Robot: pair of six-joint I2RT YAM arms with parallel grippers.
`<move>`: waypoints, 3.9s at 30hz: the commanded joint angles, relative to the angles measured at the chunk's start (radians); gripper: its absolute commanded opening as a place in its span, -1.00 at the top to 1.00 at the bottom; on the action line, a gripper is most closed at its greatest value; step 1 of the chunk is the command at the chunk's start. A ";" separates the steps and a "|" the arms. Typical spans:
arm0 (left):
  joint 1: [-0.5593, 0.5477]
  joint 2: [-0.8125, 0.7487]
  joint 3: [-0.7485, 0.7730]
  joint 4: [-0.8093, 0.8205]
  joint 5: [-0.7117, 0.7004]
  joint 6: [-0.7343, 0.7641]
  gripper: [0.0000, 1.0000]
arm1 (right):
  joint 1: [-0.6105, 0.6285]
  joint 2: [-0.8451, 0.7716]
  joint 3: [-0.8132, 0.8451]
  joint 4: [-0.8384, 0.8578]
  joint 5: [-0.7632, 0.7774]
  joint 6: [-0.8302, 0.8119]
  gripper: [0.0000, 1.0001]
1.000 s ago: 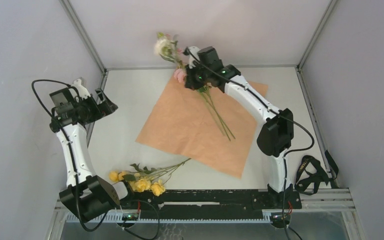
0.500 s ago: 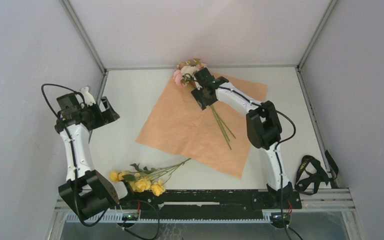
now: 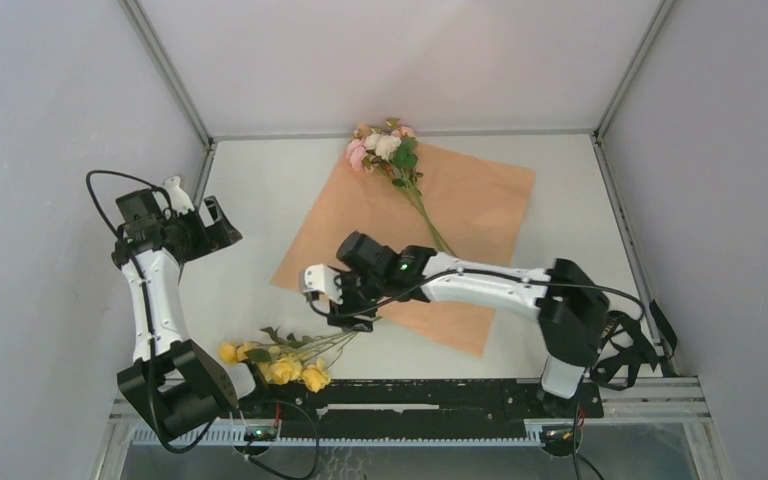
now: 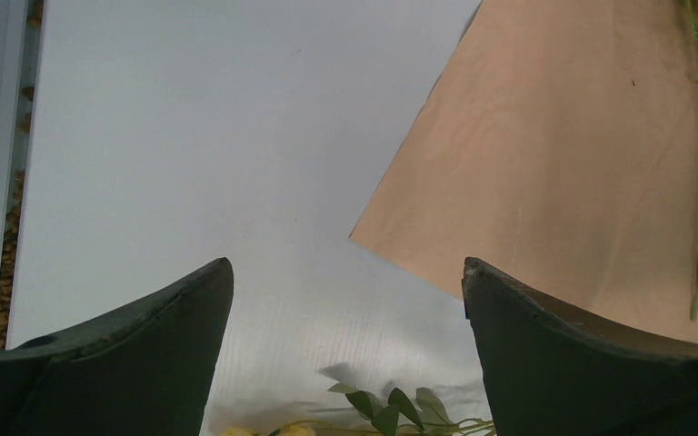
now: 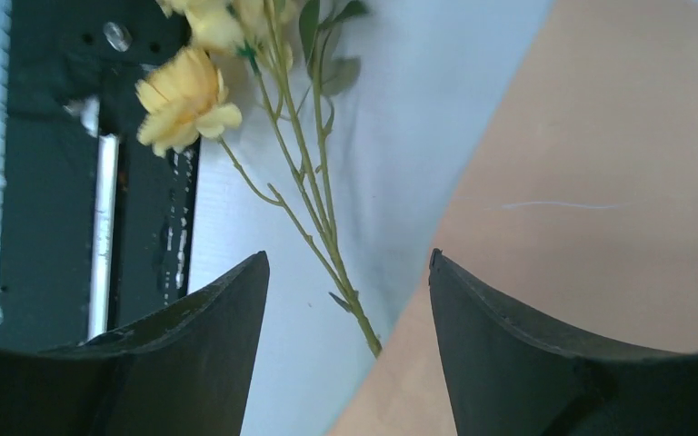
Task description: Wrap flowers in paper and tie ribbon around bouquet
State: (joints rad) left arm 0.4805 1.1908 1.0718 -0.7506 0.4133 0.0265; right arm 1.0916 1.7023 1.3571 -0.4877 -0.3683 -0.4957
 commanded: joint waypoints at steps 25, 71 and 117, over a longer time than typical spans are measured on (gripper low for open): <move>0.074 -0.069 0.317 -0.128 0.057 0.109 -0.99 | -0.042 0.237 0.204 0.495 -0.425 0.811 1.00; -0.768 0.153 -0.322 0.219 -0.547 0.422 -0.70 | -1.135 0.002 -0.207 0.132 0.128 0.835 -0.70; -1.460 0.080 -0.306 0.035 -0.407 0.677 -0.99 | -0.989 -0.154 -0.622 0.363 -0.077 1.062 0.11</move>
State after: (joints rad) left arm -0.8207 1.2934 0.8749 -0.6338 -0.0311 0.5716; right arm 0.0978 1.6138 0.7334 -0.0769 -0.5117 0.5915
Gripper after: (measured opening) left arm 0.996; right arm 0.272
